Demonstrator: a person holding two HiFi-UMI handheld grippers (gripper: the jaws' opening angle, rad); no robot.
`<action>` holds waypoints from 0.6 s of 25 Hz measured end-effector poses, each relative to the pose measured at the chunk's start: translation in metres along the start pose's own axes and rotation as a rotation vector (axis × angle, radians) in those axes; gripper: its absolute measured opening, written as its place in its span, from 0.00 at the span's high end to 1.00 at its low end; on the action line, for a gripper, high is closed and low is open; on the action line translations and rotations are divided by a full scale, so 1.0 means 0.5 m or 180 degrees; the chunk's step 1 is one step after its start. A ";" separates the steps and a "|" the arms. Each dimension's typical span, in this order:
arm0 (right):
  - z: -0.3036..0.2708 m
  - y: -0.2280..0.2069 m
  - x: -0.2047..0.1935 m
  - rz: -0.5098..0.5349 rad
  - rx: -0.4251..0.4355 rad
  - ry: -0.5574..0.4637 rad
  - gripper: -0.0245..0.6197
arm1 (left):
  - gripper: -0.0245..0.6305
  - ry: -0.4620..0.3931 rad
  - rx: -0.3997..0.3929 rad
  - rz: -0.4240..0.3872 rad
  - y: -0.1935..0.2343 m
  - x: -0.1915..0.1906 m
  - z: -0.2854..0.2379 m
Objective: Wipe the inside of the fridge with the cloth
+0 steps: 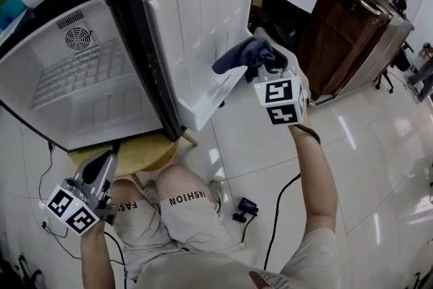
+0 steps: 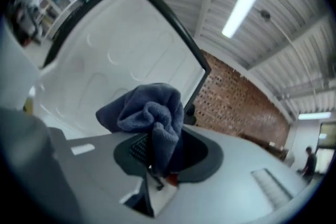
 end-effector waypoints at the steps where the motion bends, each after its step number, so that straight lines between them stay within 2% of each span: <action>1: 0.037 0.005 -0.015 -0.0310 0.0143 0.0078 0.82 | 0.96 0.0000 0.0005 0.0006 0.004 -0.002 0.003; 3: 0.096 0.042 -0.052 -0.0733 0.0459 0.0250 0.82 | 0.96 -0.0002 0.0030 0.0058 0.004 -0.013 0.011; 5: 0.132 0.098 -0.098 -0.1007 0.0739 0.0432 0.82 | 0.96 -0.0002 0.0041 0.0107 0.000 -0.024 0.015; 8: 0.136 0.207 -0.166 -0.1153 0.1072 0.0697 0.82 | 0.96 0.0009 0.0031 0.0149 -0.004 -0.036 0.016; 10: 0.112 0.290 -0.197 -0.1027 0.1287 0.0818 0.82 | 0.96 0.0025 0.0031 0.0159 -0.005 -0.040 0.018; 12: 0.084 0.358 -0.202 -0.0752 0.1455 0.0784 0.82 | 0.96 0.0038 0.0049 0.0159 -0.005 -0.041 0.023; 15: 0.051 0.384 -0.170 -0.0211 0.1411 0.0518 0.82 | 0.96 0.0051 0.0095 0.0148 -0.002 -0.041 0.036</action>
Point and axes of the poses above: the fingertips, and each gripper's own axes: z backward along the fingers, y to its left, x out of its top, the point moved 2 cm from there along z, backward along the fingers, and after that the axes turned 14 degrees about -z, right-handed, at the moved point
